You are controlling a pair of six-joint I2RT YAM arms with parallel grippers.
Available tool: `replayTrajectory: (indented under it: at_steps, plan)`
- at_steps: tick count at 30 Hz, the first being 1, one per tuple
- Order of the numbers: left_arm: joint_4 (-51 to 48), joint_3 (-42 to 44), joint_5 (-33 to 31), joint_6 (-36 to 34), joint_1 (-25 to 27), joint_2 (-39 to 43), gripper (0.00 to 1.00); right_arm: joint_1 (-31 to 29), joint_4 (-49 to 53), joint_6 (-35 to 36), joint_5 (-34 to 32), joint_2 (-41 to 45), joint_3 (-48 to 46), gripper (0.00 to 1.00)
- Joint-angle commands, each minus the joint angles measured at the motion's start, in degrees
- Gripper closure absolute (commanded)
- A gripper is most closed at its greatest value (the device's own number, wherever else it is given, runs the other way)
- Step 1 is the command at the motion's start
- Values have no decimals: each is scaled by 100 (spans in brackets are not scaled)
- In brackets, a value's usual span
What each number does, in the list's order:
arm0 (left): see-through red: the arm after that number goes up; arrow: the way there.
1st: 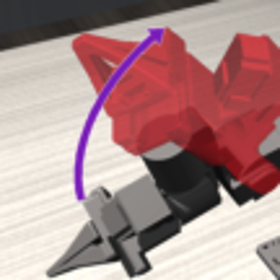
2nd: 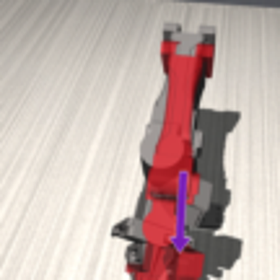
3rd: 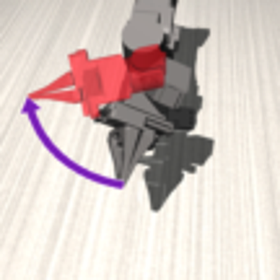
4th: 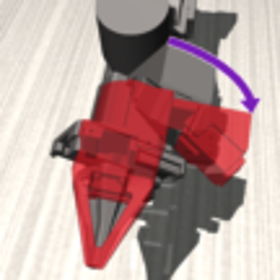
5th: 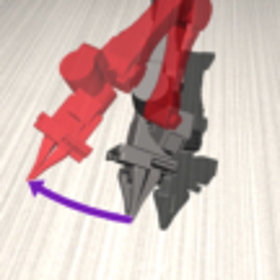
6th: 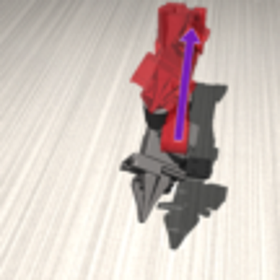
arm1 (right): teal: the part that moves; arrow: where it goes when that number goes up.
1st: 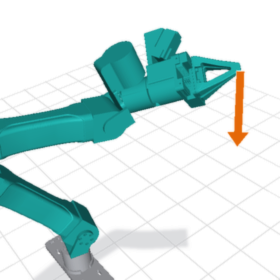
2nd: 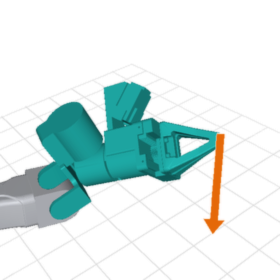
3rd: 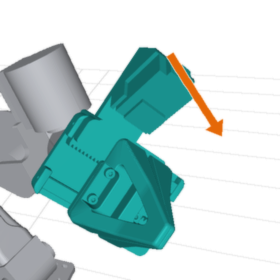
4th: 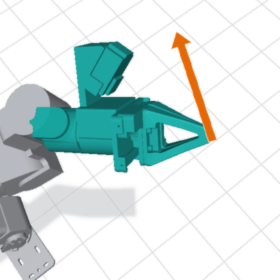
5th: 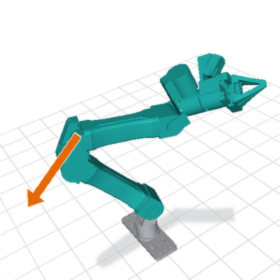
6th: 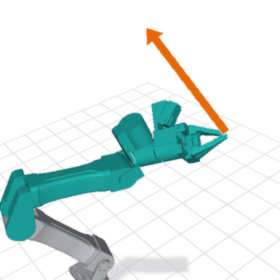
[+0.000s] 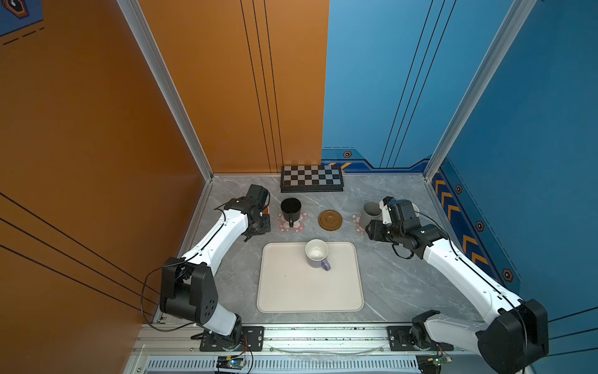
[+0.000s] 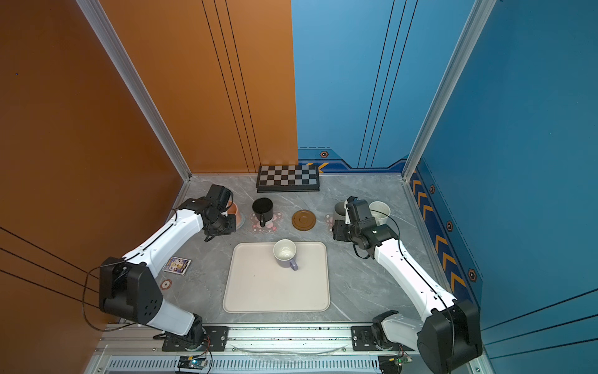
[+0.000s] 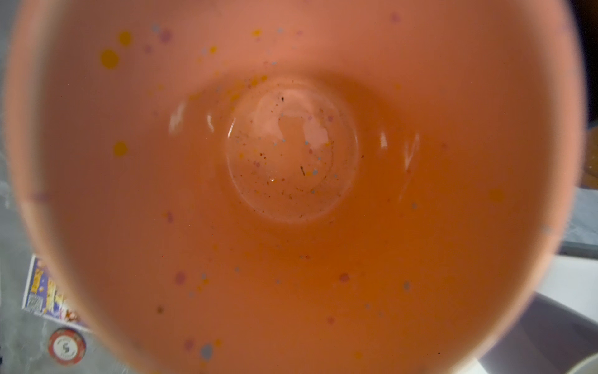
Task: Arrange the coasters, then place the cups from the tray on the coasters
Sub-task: 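Lift the orange mug and carry it toward the clear knitted coaster, then lower the orange mug onto the clear knitted coaster with the left gripper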
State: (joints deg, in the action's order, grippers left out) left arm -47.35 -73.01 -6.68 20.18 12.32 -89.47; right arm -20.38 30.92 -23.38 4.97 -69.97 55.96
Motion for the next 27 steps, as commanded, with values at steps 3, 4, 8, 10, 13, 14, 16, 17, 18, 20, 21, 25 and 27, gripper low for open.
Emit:
replayTrajectory:
  at_steps: [3, 4, 8, 10, 13, 14, 16, 17, 18, 20, 21, 25, 27]
  plan:
    - [798, -498, 220, -418, -402, -531, 100, -78, 184, 114, -239, -97, 289, 44]
    - [843, -560, 228, -469, -439, -627, 100, -88, 187, 114, -266, -116, 320, 44]
    - [894, -890, 230, -702, -520, -1134, 100, -163, 145, 131, -382, -200, 439, 44]
    - [894, -1054, 283, -819, -522, -1385, 100, -207, 110, 132, -437, -253, 472, 44]
    - [897, -1233, 290, -871, -525, -1647, 100, -286, 73, 123, -497, -344, 507, 44]
    - [895, -1271, 273, -875, -520, -1701, 100, -308, 73, 118, -514, -384, 513, 44]
    - [895, -1320, 244, -910, -525, -1773, 100, -341, 70, 123, -540, -452, 536, 44]
    - [895, -1329, 213, -927, -520, -1800, 100, -360, 72, 126, -550, -488, 538, 44]
    - [899, -1323, 185, -942, -520, -1810, 100, -374, 72, 131, -554, -512, 545, 44]
    - [920, -1291, 151, -968, -532, -1819, 100, -404, 72, 132, -574, -574, 564, 45]
    - [919, -1278, 142, -980, -533, -1819, 100, -421, 72, 140, -585, -578, 563, 45]
    - [962, -1164, 79, -990, -532, -1691, 100, -473, 73, 191, -655, -621, 542, 45]
    - [981, -1113, 61, -987, -535, -1589, 100, -487, 73, 210, -651, -627, 542, 45]
